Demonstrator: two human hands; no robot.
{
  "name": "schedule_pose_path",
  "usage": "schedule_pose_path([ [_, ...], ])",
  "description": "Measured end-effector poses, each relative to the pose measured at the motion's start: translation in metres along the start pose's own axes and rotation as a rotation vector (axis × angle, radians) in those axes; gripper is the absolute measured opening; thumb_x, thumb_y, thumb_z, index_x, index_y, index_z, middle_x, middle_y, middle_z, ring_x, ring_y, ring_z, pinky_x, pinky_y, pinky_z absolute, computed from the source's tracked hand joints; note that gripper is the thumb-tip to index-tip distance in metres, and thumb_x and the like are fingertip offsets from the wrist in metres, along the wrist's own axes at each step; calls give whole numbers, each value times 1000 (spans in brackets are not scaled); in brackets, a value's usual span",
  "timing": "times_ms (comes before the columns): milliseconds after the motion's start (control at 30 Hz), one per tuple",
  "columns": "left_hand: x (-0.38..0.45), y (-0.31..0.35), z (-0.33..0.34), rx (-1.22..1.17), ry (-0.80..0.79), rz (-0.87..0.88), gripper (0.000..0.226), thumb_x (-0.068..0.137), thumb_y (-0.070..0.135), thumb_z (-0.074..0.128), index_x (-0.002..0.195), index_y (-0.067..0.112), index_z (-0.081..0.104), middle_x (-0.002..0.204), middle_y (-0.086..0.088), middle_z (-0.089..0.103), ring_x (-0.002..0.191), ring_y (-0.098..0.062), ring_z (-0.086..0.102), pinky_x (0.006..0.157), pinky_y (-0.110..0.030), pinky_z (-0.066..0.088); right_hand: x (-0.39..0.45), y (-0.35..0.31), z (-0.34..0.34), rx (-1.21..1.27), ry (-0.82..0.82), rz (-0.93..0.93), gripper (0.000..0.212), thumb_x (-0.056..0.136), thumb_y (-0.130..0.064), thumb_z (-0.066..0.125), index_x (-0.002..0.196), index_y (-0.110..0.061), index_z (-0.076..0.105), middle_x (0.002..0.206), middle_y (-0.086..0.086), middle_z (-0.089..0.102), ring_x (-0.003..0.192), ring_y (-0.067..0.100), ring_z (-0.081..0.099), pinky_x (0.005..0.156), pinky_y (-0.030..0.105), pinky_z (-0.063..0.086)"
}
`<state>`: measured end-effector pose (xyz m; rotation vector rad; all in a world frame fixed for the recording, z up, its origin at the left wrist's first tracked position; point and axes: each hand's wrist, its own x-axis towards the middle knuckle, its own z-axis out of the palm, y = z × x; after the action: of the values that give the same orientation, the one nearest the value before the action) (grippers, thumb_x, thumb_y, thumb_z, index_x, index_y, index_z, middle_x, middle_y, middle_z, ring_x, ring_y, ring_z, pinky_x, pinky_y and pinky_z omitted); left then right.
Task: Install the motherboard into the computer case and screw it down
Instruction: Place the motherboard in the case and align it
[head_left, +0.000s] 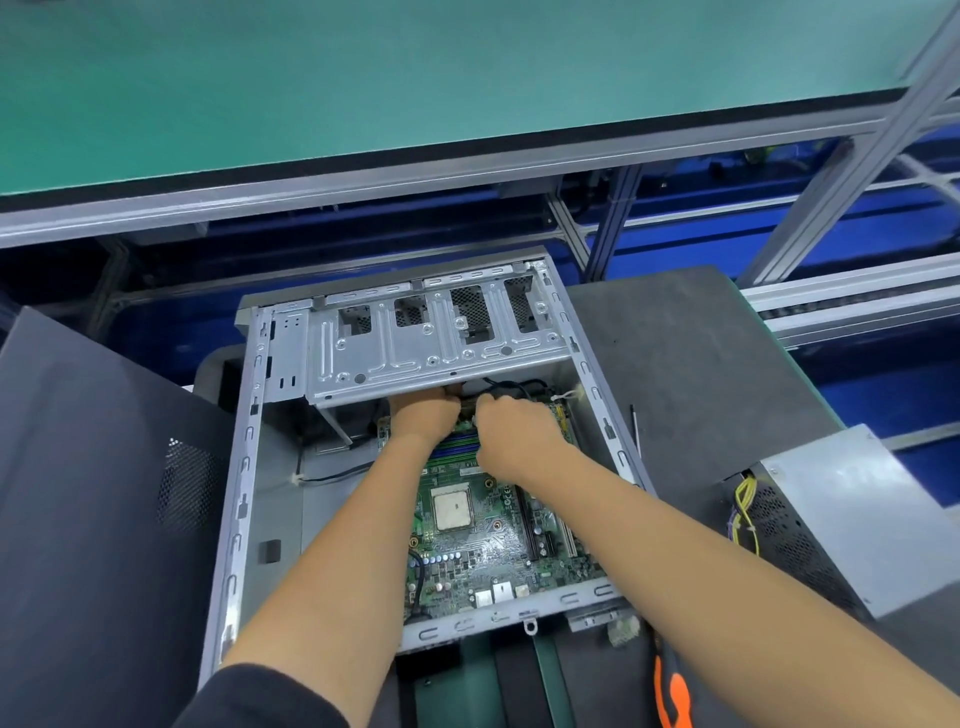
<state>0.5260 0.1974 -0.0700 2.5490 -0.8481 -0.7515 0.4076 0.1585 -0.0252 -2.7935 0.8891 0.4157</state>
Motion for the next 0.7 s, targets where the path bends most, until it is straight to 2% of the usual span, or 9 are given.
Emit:
schedule_pose_path([
  [100,-1,-2,0,-79,53,-15,39,91,7,43,54,14,34,54,-3,37,54,-22,33,48,-29,19,1,1,0,-5,30,26,40,86,-18,58,122,-4,45,103,10,64,88,29,64,63,35,40],
  [167,-4,-2,-1,-144,-10,-11,34,92,15,44,58,13,42,60,-7,46,57,-23,39,53,-28,27,2,2,0,13,47,58,40,86,-17,58,122,-4,46,106,11,63,91,30,63,64,34,40],
  [233,-5,0,-2,-52,-136,16,40,97,40,38,89,11,64,97,-16,62,87,-28,56,75,-32,39,4,3,-1,44,88,89,42,85,-18,61,123,-4,47,114,13,60,100,31,60,67,37,42],
  [267,-5,1,-2,26,-194,33,51,98,49,31,104,11,65,117,-18,60,102,-29,55,83,-33,38,4,2,0,45,88,104,45,85,-19,61,125,-4,46,118,14,57,105,31,58,70,37,43],
  [300,-5,1,-1,80,-228,50,55,98,54,28,104,13,65,124,-17,59,104,-29,54,83,-33,38,5,1,1,29,68,118,48,86,-20,61,127,-4,45,122,14,55,108,30,56,72,37,44],
  [400,-2,-1,3,100,-212,38,45,98,48,35,85,12,59,98,-12,60,84,-24,51,72,-30,36,7,3,7,-25,-23,159,54,87,-20,60,134,-3,41,130,15,48,117,29,49,80,35,44],
  [500,-1,6,9,-39,-131,-38,31,96,27,40,74,10,54,93,-15,59,77,-24,49,64,-29,34,13,7,9,-64,-50,175,54,87,-21,59,135,-3,41,134,16,44,123,29,40,94,36,41],
  [600,3,14,11,-379,-45,-187,18,98,31,45,96,16,56,105,-11,55,87,-17,43,74,-25,35,20,6,8,-131,-89,160,49,89,-23,55,134,-5,43,134,15,47,123,31,40,98,37,35],
  [700,9,14,14,-629,-26,-259,10,98,25,47,100,17,43,96,0,45,92,-17,39,79,-26,34,27,5,6,-94,-110,207,44,94,-28,51,132,-6,48,134,15,50,122,32,42,97,38,35],
])
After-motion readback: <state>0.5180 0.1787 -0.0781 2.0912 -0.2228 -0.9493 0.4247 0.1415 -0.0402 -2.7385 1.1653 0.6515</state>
